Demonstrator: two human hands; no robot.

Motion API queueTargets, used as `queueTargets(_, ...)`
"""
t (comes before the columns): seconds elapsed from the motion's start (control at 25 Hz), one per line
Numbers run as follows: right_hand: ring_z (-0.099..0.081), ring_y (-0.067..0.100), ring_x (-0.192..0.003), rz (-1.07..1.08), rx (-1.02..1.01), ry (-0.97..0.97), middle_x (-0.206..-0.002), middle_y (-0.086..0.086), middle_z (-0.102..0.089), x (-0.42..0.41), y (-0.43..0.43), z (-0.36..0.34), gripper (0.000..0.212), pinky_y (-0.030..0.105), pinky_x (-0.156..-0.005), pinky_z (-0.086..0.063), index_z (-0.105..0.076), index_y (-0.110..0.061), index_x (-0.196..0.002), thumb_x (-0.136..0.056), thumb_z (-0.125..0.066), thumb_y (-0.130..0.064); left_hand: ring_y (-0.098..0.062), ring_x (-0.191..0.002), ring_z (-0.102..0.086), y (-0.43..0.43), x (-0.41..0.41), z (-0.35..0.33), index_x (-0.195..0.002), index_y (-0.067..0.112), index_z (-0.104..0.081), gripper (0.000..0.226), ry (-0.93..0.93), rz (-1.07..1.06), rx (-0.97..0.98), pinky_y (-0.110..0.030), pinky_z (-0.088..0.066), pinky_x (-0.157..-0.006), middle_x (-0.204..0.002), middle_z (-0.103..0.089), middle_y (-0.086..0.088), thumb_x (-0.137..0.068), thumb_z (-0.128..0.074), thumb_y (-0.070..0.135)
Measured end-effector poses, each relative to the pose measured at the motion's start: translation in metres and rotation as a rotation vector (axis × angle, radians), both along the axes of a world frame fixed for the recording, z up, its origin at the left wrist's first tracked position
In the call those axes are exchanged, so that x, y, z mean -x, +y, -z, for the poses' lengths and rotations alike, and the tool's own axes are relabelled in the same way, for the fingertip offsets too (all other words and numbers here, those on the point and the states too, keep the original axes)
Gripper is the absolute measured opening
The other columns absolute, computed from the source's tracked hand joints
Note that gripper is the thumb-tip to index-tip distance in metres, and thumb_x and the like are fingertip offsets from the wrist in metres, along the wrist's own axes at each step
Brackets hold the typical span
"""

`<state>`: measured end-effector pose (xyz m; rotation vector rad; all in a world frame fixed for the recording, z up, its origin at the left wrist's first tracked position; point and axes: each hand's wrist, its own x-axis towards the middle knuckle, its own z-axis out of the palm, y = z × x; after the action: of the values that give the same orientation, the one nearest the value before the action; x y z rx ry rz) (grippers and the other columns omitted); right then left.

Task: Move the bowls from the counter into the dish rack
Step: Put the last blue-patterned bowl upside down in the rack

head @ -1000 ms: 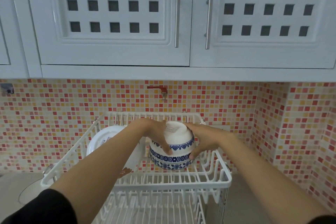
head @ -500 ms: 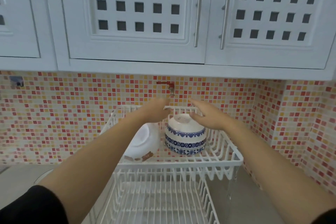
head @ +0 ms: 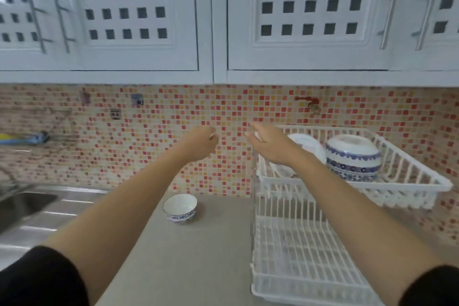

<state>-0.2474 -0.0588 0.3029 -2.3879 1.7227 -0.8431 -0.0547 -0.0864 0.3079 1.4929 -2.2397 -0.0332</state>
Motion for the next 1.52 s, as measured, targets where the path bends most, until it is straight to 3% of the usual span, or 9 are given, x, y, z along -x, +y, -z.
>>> queueTargets(0.12,-0.038,0.025,-0.138,-0.022,-0.054,-0.003,-0.153,0.009,-0.034,-0.06,-0.013,0.031,0.057,0.039,-0.112,-0.032,-0.022,-0.013,-0.15,-0.1,-0.031,-0.039,-0.031,-0.121,-0.054,0.001,-0.062,0.03,-0.14,0.005,-0.043,0.046,-0.054,-0.091,-0.075,-0.036,-0.044,-0.097,-0.139,-0.053,-0.016,-0.102,-0.03,0.028)
queueTargets(0.28,-0.025,0.025,-0.144,-0.004,-0.154,-0.022,-0.159,0.009,-0.02,-0.116,-0.036,0.082,0.059,0.042,-0.115,-0.029,-0.015,-0.01,-0.151,-0.1,-0.031,-0.036,-0.034,-0.116,-0.055,-0.01,-0.121,0.08,-0.129,-0.002,-0.049,0.043,-0.103,-0.17,-0.201,-0.035,-0.041,-0.085,-0.131,-0.056,-0.02,-0.102,-0.029,0.025)
queueTargets(0.48,-0.048,0.037,-0.124,0.115,-0.227,-0.046,-0.129,0.018,-0.055,-0.157,-0.069,0.161,0.049,0.04,-0.09,-0.042,-0.037,-0.003,-0.137,-0.099,-0.031,-0.035,-0.034,-0.128,-0.048,-0.035,-0.161,0.156,-0.138,0.0,-0.043,0.048,-0.126,-0.27,-0.327,-0.039,-0.039,-0.103,-0.14,-0.05,-0.021,-0.101,-0.029,0.028)
queueTargets(0.64,-0.042,0.033,-0.128,0.204,-0.264,-0.063,-0.135,0.017,-0.052,-0.177,-0.111,0.213,0.052,0.042,-0.097,-0.042,-0.039,-0.005,-0.137,-0.098,-0.032,-0.038,-0.035,-0.124,-0.05,-0.072,-0.175,0.208,-0.127,-0.003,-0.05,0.046,-0.124,-0.295,-0.394,-0.038,-0.04,-0.099,-0.133,-0.054,-0.023,-0.101,-0.031,0.029)
queueTargets(0.84,-0.047,0.034,-0.119,0.313,-0.358,-0.065,-0.126,0.017,-0.058,-0.19,-0.188,0.264,0.051,0.039,-0.085,-0.045,-0.045,-0.004,-0.127,-0.097,-0.032,-0.043,-0.035,-0.119,-0.053,-0.144,-0.18,0.262,-0.121,-0.002,-0.052,0.043,-0.052,-0.358,-0.466,-0.037,-0.042,-0.095,-0.128,-0.057,-0.022,-0.1,-0.032,0.031)
queueTargets(1.0,-0.05,0.035,-0.12,0.362,-0.447,-0.102,-0.13,0.016,-0.054,-0.193,-0.254,0.306,0.052,0.039,-0.091,-0.044,-0.038,-0.005,-0.133,-0.097,-0.036,-0.042,-0.035,-0.119,-0.052,-0.207,-0.171,0.302,-0.123,0.0,-0.048,0.044,0.018,-0.401,-0.54,-0.037,-0.041,-0.096,-0.128,-0.056,-0.021,-0.1,-0.031,0.032)
queueTargets(1.24,-0.053,0.031,-0.123,0.375,-0.632,-0.276,-0.14,0.011,-0.051,-0.197,-0.315,0.369,0.062,0.037,-0.1,-0.044,-0.029,-0.014,-0.145,-0.094,-0.041,-0.047,-0.033,-0.135,-0.042,-0.267,-0.157,0.353,-0.148,0.001,-0.018,0.063,0.323,-0.457,-0.739,-0.037,-0.035,-0.108,-0.15,-0.035,-0.019,-0.098,-0.04,0.032)
queueTargets(1.4,-0.048,0.033,-0.126,0.363,-0.766,-0.32,-0.142,0.019,-0.045,-0.203,-0.339,0.38,0.049,0.032,-0.101,-0.039,-0.032,-0.001,-0.14,-0.095,-0.043,-0.016,-0.032,-0.139,-0.036,-0.286,-0.153,0.366,-0.151,0.001,-0.003,0.076,0.41,-0.491,-0.782,-0.035,-0.031,-0.112,-0.154,-0.028,-0.018,-0.094,-0.048,0.021)
queueTargets(1.52,-0.047,0.032,-0.126,0.351,-0.752,-0.295,-0.14,0.02,-0.044,-0.201,-0.335,0.378,0.044,0.03,-0.1,-0.038,-0.033,0.0,-0.137,-0.095,-0.041,-0.012,-0.033,-0.14,-0.034,-0.291,-0.151,0.364,-0.151,0.001,-0.001,0.077,0.406,-0.545,-0.761,-0.033,-0.03,-0.111,-0.153,-0.028,-0.018,-0.092,-0.05,0.012)
